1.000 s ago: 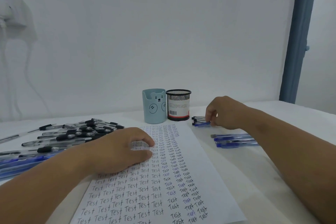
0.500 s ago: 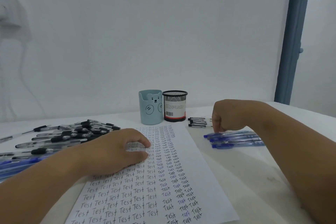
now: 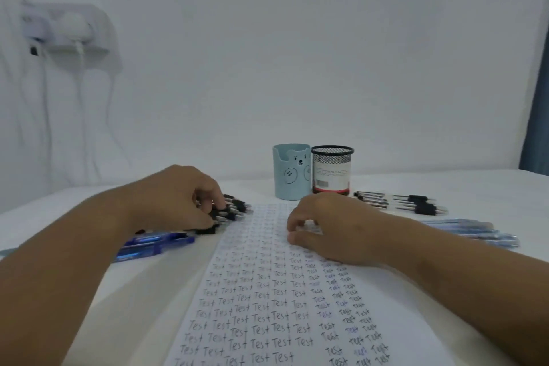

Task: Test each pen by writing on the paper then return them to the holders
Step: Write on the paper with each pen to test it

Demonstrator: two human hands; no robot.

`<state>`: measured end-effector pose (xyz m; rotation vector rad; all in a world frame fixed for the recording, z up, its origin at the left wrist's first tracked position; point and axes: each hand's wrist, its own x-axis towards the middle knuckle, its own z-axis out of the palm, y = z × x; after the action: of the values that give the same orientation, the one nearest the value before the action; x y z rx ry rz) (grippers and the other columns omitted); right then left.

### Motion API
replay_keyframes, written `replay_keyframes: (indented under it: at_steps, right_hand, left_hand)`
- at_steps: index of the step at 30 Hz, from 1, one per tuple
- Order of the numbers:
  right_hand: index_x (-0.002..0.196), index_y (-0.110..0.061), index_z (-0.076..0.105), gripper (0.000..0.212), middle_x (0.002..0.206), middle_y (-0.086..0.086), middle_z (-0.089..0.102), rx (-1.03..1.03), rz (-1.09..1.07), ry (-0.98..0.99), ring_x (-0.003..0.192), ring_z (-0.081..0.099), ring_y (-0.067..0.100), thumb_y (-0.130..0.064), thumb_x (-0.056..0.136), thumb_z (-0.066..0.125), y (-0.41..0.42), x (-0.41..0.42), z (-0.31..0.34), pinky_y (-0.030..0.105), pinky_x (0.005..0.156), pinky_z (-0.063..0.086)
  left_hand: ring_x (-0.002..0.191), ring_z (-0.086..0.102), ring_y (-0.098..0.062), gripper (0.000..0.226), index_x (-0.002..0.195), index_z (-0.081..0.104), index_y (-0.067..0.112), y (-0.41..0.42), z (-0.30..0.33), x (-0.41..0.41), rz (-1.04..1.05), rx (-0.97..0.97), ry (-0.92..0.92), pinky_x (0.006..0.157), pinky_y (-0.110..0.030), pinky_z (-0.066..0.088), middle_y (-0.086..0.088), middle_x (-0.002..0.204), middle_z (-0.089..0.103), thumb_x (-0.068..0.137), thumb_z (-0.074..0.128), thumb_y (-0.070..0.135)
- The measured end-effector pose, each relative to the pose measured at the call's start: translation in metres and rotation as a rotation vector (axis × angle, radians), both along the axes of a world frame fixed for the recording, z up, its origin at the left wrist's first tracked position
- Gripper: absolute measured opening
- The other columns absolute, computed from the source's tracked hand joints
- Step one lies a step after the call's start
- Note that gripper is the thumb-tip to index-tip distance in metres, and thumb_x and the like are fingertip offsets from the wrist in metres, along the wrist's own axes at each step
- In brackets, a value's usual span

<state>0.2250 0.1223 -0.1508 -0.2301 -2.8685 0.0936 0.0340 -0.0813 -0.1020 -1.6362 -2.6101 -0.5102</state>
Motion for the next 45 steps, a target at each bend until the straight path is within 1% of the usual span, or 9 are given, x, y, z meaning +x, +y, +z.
replay_keyframes:
  at_steps: [3,10,21,29,33,35,40,43,45]
  right_hand:
    - [0.111,-0.038,0.064,0.034,0.107,-0.021,0.060,-0.014,0.002,0.024,0.101,0.054,-0.002,-0.063,0.094,0.050,0.007,0.001,-0.004,0.034,0.092,0.050]
    - [0.109,-0.040,0.064,0.032,0.106,-0.025,0.058,-0.022,0.023,0.031,0.102,0.052,-0.004,-0.064,0.093,0.050,0.012,0.002,-0.005,0.032,0.093,0.049]
    - [0.112,-0.038,0.065,0.031,0.107,-0.023,0.059,-0.037,0.026,0.029,0.101,0.052,-0.004,-0.060,0.095,0.051,0.010,0.004,-0.004,0.030,0.093,0.048]
    - [0.112,-0.037,0.065,0.031,0.108,-0.019,0.060,-0.041,0.028,0.020,0.104,0.053,-0.001,-0.059,0.095,0.051,0.009,0.005,-0.003,0.032,0.094,0.048]
    - [0.112,-0.037,0.065,0.031,0.108,-0.020,0.060,-0.040,0.033,0.025,0.103,0.054,-0.001,-0.059,0.095,0.050,0.009,0.005,-0.003,0.032,0.094,0.049]
    - [0.112,-0.037,0.064,0.031,0.108,-0.020,0.059,-0.038,0.030,0.024,0.103,0.054,-0.002,-0.059,0.096,0.050,0.009,0.006,-0.003,0.032,0.094,0.049]
    - [0.116,-0.038,0.063,0.033,0.110,-0.023,0.059,-0.051,0.000,0.024,0.102,0.052,-0.004,-0.061,0.095,0.051,0.008,0.005,-0.004,0.030,0.093,0.048]
    - [0.122,-0.037,0.062,0.036,0.105,-0.023,0.061,-0.180,-0.045,0.101,0.096,0.055,-0.004,-0.058,0.098,0.045,0.003,0.009,-0.001,0.028,0.088,0.049]
    - [0.120,-0.036,0.063,0.034,0.102,-0.017,0.065,-0.440,-0.077,0.264,0.092,0.060,0.002,-0.052,0.103,0.038,0.000,0.007,0.002,0.028,0.085,0.049]
  left_hand:
    - [0.062,0.055,0.009,0.021,0.094,0.075,0.036,-0.003,-0.002,-0.009,0.007,-0.166,-0.034,0.059,-0.008,0.042,0.014,0.084,0.069,0.078,0.085,0.028]
    - [0.059,0.055,0.003,0.011,0.082,0.072,0.034,0.015,-0.023,-0.016,0.023,0.017,0.007,0.059,-0.012,0.041,0.012,0.069,0.066,0.080,0.083,0.032]
    - [0.064,0.054,0.002,0.010,0.087,0.077,0.031,0.018,-0.026,-0.012,-0.036,-0.003,0.049,0.059,-0.009,0.041,0.005,0.082,0.068,0.084,0.080,0.021]
    - [0.075,0.056,0.009,0.015,0.082,0.074,0.034,0.021,-0.031,-0.010,-0.061,0.112,0.046,0.066,-0.008,0.041,0.014,0.090,0.067,0.087,0.076,0.020]
    - [0.062,0.055,-0.009,0.017,0.082,0.070,0.030,0.019,-0.021,0.000,-0.049,0.455,-0.101,0.065,-0.022,0.046,0.020,0.082,0.069,0.090,0.072,0.016]
    - [0.062,0.057,-0.022,0.016,0.087,0.068,0.027,0.019,-0.014,0.005,-0.058,0.687,-0.170,0.066,-0.028,0.048,0.012,0.083,0.072,0.092,0.071,0.012]
    - [0.060,0.060,-0.020,0.014,0.103,0.057,0.016,0.023,-0.001,0.019,-0.053,1.265,-0.641,0.056,-0.029,0.051,-0.006,0.087,0.071,0.100,0.056,0.003]
    - [0.064,0.069,-0.022,0.017,0.111,0.054,0.011,0.030,-0.003,0.027,-0.046,1.356,-1.058,0.064,-0.026,0.059,-0.012,0.090,0.068,0.100,0.053,-0.002]
    - [0.073,0.075,-0.026,0.018,0.112,0.055,0.007,0.035,-0.010,0.030,-0.055,1.285,-1.247,0.066,-0.026,0.061,-0.017,0.098,0.067,0.099,0.053,-0.005]
